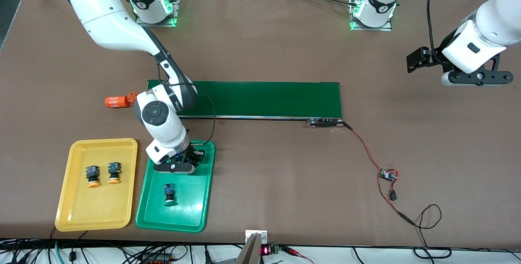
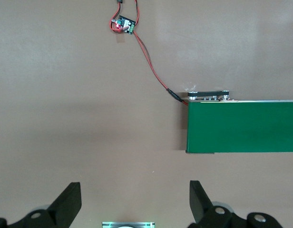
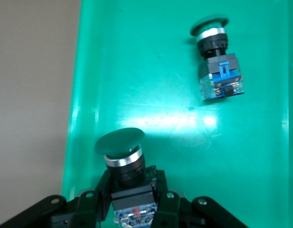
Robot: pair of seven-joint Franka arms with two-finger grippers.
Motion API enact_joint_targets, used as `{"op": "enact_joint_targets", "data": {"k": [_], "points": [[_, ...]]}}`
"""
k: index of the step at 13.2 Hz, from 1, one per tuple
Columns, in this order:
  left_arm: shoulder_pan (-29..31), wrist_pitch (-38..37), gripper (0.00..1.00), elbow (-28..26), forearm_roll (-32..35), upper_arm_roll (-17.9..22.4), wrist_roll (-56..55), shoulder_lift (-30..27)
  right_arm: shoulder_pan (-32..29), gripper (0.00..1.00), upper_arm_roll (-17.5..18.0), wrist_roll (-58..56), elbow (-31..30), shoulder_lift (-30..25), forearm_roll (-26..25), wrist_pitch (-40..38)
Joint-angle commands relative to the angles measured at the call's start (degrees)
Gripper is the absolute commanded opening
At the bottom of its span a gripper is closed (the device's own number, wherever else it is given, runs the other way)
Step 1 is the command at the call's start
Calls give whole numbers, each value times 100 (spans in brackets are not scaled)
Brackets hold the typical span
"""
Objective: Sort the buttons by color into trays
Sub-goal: 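Lower the green button into the green tray and open the right gripper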
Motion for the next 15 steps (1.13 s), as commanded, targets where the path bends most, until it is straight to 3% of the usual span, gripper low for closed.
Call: {"op": "enact_joint_targets", "data": {"k": [1, 2, 4, 7, 10, 13, 15], "points": [[-3, -140, 100, 197, 21, -16, -20, 89, 130, 52, -133, -48, 208, 96, -61, 28], [6, -148, 100, 197, 29, -16, -20, 89, 130, 77, -133, -22, 199, 96, -70, 20], [23, -140, 100, 206, 21, -8, -11, 80, 103, 100, -151, -31, 191, 79, -105, 29], [41, -140, 100, 468, 3, 1, -29, 80, -28, 100, -142, -276, 130, -148, -79, -15], [-11, -148, 100, 504, 3, -8, -37, 89, -239, 100, -116, -286, -397, -868, -52, -356], [-82, -140, 100, 522, -76, 1, -46, 89, -336, 100, -98, -548, -451, -1615, 18, -1838], [-99, -140, 100, 522, -67, -8, -90, 89, -554, 100, -98, -969, -451, -2116, 568, -2639]]}}
